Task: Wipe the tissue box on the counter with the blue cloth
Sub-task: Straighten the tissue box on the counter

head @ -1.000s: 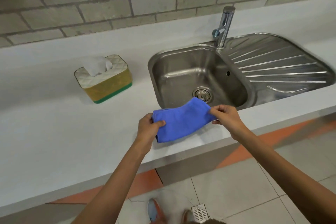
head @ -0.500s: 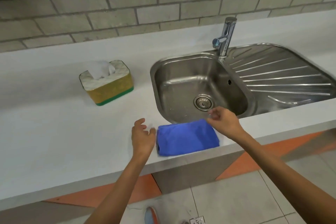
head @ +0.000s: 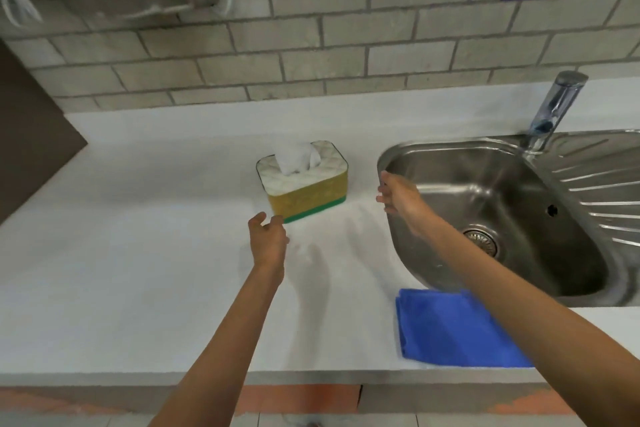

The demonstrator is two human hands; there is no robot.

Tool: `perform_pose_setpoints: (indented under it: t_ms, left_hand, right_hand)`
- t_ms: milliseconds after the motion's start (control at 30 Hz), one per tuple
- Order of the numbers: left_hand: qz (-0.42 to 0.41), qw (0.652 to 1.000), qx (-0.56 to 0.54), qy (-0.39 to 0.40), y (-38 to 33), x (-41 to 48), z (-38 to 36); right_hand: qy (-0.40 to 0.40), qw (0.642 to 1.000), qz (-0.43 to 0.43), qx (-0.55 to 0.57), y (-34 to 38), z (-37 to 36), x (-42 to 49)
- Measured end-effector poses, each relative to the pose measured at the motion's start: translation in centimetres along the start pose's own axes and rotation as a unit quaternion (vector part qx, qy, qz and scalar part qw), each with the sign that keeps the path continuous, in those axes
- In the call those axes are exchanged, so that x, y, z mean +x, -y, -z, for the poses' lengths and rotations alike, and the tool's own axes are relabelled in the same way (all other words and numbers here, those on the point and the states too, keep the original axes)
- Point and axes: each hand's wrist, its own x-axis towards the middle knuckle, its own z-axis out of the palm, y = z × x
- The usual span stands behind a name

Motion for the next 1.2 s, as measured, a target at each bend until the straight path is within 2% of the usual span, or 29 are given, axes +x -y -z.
perform_pose_setpoints:
  t_ms: [100,200,433,700,1200]
  left_hand:
    - [0.028,0.999,-0.014,0.010,-0.8,2.4,0.4]
    - [0.052,0.997,-0.026,0.052,-1.3,4.1,0.3]
    - [0.085,0.988,-0.047,0.120,-2.8,8.4,0.0]
    - [0.059,0.990,-0.006,0.126,-5.0,13.7,-1.2]
    - [0.046,0.993,0.002,0.108,-10.2,23.6,-6.6]
  right_hand:
    - [0.010,1.000,-0.003,-0.021,0.3,-2.6,2.0]
    - [0.011,0.999,-0.004,-0.041,-0.1,-4.2,3.7]
    - [-0.013,0.999,0.025,-0.021,-0.9,-7.3,7.0]
    - [-0.080,0.995,0.060,0.001,-0.7,-9.9,10.0]
    - [-0.064,0.994,0.083,-0.018,2.6,-11.4,20.5]
